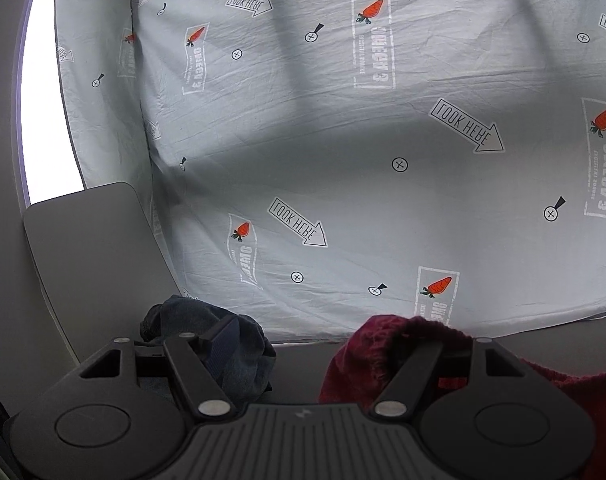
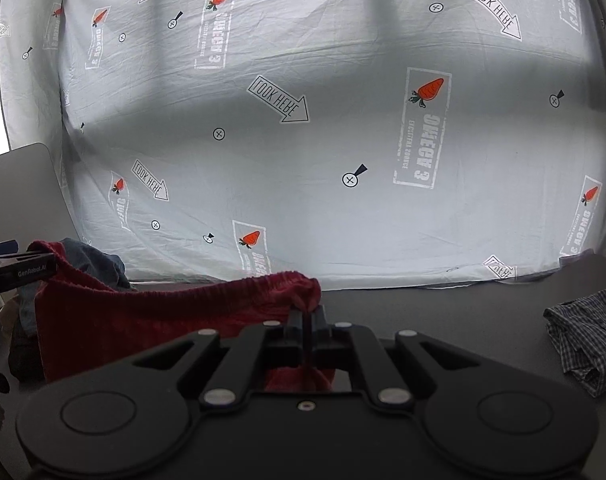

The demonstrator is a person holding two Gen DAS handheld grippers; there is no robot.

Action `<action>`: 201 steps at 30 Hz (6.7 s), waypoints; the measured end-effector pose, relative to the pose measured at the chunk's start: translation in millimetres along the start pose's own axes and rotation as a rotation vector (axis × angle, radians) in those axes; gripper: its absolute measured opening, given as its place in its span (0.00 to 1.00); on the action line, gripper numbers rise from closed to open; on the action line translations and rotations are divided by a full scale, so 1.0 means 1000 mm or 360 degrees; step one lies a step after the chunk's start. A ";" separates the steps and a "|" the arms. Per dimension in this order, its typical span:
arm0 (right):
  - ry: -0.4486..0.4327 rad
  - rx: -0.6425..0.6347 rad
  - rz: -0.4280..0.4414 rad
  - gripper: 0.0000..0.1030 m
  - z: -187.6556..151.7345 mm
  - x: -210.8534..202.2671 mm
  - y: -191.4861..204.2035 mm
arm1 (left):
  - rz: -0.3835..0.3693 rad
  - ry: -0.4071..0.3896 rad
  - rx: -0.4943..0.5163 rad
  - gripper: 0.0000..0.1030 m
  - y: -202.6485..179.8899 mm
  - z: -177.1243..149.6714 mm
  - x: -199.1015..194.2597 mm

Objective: Fold clothes

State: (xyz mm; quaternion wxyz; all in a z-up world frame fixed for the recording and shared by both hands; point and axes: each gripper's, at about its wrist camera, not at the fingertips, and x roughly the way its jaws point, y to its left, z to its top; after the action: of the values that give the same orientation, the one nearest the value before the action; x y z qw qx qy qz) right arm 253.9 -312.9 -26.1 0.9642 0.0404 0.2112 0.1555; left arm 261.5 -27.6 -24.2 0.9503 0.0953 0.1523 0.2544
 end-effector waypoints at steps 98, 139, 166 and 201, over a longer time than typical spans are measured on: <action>0.0986 0.0325 -0.0610 0.42 -0.181 0.098 -0.091 | -0.0535 0.1495 -0.0663 0.87 0.056 -0.185 0.140; 0.0805 -0.0208 -0.0583 0.44 -0.185 0.042 0.086 | -0.0934 0.1029 -0.0109 0.02 0.031 -0.220 0.132; 0.0764 -0.0429 -0.0281 0.55 -0.186 0.065 0.104 | -0.0484 0.1216 -0.0239 0.65 0.091 -0.227 0.062; 0.0800 -0.0172 -0.0660 0.63 -0.206 0.026 0.114 | -0.1415 0.0876 0.0140 0.03 -0.010 -0.134 0.076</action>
State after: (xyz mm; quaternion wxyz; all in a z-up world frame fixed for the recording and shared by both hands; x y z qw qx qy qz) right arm 157.4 -193.6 -207.0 0.8937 -0.0943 0.4378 -0.0281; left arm 283.4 17.0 -170.6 0.8865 -0.0091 0.4325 -0.1644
